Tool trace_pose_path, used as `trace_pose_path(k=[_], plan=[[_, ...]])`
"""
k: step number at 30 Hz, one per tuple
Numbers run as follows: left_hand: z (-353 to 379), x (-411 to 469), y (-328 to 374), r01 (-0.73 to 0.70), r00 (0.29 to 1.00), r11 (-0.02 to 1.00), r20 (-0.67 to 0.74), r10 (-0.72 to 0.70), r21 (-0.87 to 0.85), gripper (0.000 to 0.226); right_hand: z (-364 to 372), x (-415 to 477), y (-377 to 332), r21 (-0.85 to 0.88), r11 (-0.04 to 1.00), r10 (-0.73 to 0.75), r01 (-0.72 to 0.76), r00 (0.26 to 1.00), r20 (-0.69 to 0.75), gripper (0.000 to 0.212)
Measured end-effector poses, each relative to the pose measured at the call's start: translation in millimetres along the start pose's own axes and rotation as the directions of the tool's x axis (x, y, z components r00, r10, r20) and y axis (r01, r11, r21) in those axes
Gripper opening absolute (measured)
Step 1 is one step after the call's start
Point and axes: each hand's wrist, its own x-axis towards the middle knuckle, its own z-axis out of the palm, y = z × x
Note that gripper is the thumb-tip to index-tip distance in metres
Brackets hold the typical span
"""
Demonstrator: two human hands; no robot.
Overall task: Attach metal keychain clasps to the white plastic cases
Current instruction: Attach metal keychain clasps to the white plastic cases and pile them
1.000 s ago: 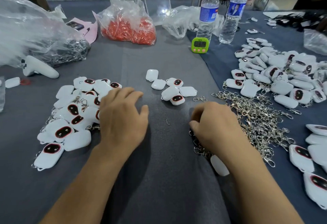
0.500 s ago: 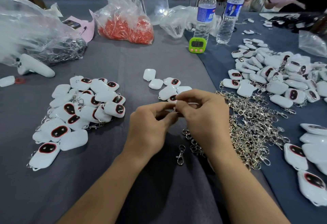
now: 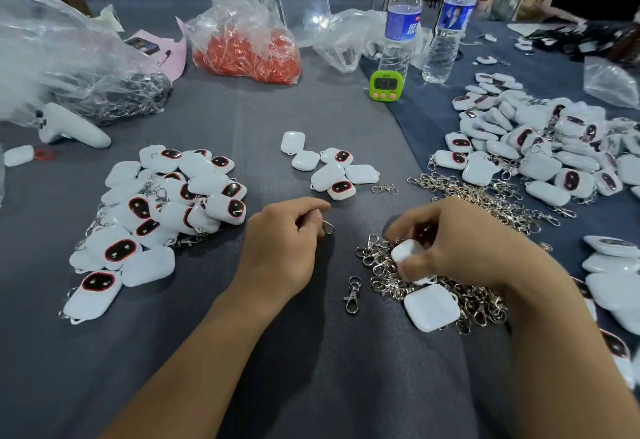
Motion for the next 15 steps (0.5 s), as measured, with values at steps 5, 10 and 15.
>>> trace_pose_path(k=[5, 10, 15], plan=[[3.5, 1.1, -2.0, 0.016, 0.998, 0.996, -0.058, -0.021, -0.086, 0.013, 17.6, 9.6, -8.1, 0.354, 0.923, -0.054, 0.150, 0.962, -0.267, 0.029], [3.6, 0.0, 1.3, -0.050, 0.998, 0.987, -0.036, 0.046, -0.151, 0.012, 45.4, 23.8, -35.0, 0.743, 0.622, 0.016, 0.246, 0.945, -0.327, 0.026], [1.6, 1.8, 6.9, -0.033, 0.999, 0.906, -0.014, 0.030, -0.421, 0.026, 56.8, 25.7, -42.5, 0.798, 0.579, -0.083, 0.166, 0.986, -0.145, 0.026]])
